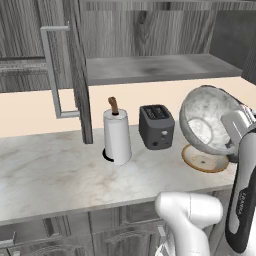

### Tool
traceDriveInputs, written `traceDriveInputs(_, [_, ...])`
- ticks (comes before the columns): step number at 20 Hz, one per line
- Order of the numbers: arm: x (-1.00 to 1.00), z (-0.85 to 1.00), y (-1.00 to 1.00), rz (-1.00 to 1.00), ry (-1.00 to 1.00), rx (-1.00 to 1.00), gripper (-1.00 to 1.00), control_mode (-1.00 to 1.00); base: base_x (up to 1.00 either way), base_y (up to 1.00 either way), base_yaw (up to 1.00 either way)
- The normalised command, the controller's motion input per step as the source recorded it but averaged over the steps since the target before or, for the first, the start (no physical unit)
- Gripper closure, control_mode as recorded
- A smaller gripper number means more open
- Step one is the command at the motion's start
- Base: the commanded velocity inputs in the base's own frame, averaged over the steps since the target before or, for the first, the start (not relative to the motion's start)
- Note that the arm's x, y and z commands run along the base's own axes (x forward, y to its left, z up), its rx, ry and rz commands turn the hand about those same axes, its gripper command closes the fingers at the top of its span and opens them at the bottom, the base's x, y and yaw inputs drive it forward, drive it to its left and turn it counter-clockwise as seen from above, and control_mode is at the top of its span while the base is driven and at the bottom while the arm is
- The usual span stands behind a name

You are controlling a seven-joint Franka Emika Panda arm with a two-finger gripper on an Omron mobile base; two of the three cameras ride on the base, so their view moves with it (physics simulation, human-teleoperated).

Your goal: Open the cabinet. Pick the bowls from the counter and place them in the cabinet. Then close the cabinet.

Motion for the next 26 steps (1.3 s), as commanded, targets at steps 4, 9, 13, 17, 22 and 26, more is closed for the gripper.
traceDriveInputs(4, [-0.01, 0.84, 0.26, -0.01, -0.38, -0.03, 1.00, -1.00, 0.00, 0.00, 0.00])
traceDriveInputs(9, [0.03, 0.67, 0.29, -0.06, -0.26, -0.03, 1.00, -1.00, 0.00, 0.00, 0.00])
traceDriveInputs(13, [0.17, 0.58, 0.38, -0.05, -0.12, -0.10, 1.00, -1.00, 0.00, 0.00, 0.00])
traceDriveInputs(17, [0.32, 0.36, 0.40, -0.05, -0.02, -0.09, 1.00, -1.00, 0.00, 0.00, 0.00])
traceDriveInputs(22, [0.49, 0.10, 0.10, 0.00, 0.00, -0.01, 1.00, -1.00, 0.00, 0.00, 0.00])
traceDriveInputs(26, [0.61, 0.00, -0.01, 0.00, 0.00, 0.00, 1.00, -1.00, 0.00, 0.00, 0.00])
